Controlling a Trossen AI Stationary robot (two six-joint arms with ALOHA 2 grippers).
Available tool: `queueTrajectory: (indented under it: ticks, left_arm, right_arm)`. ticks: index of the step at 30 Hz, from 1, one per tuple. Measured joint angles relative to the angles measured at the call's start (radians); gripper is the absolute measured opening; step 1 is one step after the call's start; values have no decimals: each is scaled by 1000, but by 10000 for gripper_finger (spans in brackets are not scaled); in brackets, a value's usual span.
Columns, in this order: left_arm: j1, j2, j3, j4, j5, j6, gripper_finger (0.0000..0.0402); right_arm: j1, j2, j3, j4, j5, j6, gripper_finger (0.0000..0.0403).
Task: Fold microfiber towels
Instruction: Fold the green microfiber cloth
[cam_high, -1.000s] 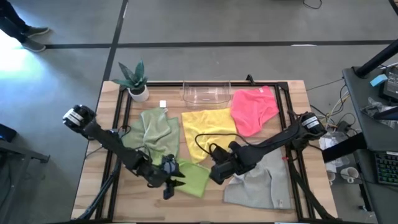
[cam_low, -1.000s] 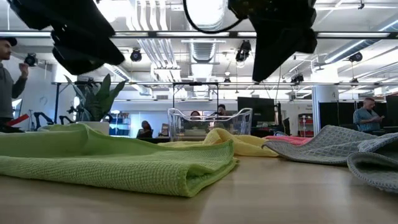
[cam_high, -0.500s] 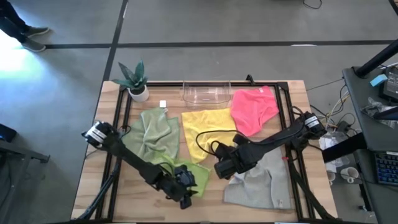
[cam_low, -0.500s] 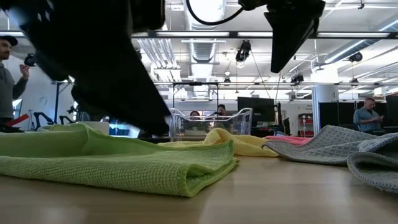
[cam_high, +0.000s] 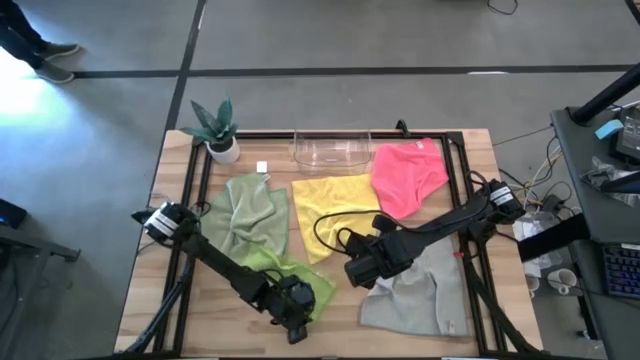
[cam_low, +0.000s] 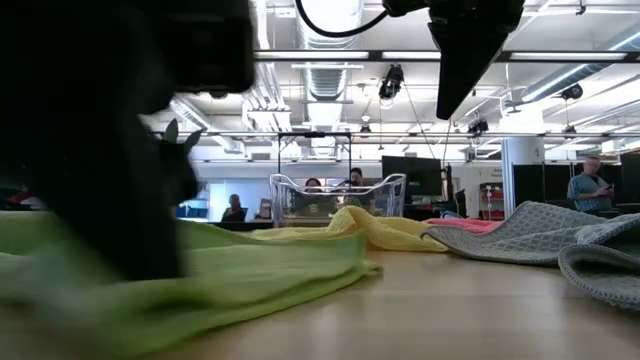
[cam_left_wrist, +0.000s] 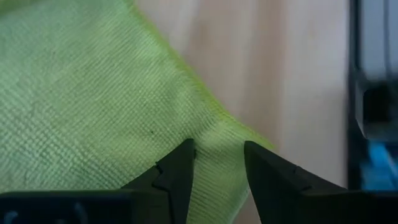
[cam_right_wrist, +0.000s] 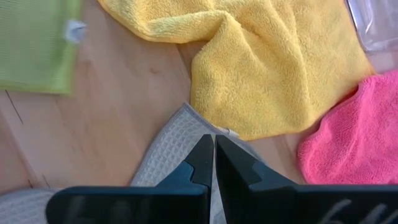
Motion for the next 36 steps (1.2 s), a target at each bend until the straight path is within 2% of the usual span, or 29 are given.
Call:
queueTrajectory:
  ticks: [5, 13, 20, 26, 32, 36]
  left_arm:
    - [-45, -38, -2, -162, 139, 84, 99]
    - [-74, -145, -14, -383, 229, 155, 69]
    - [-76, -175, -10, -258, 237, 160, 68]
    - [-76, -175, -9, -240, 239, 156, 68]
    - [-73, -176, 3, -251, 299, 116, 98]
    - [-65, -178, 17, -306, 419, 45, 144]
  right_arm:
    - [0, 0, -3, 3, 0, 1, 9]
    - [0, 0, -4, 8, 0, 2, 9]
    - [-3, 0, -5, 12, 0, 16, 9]
    - [-3, 0, -5, 22, 1, 2, 9]
    - [-2, 0, -5, 64, -3, -63, 10]
    - [-2, 0, -5, 113, -55, -103, 27]
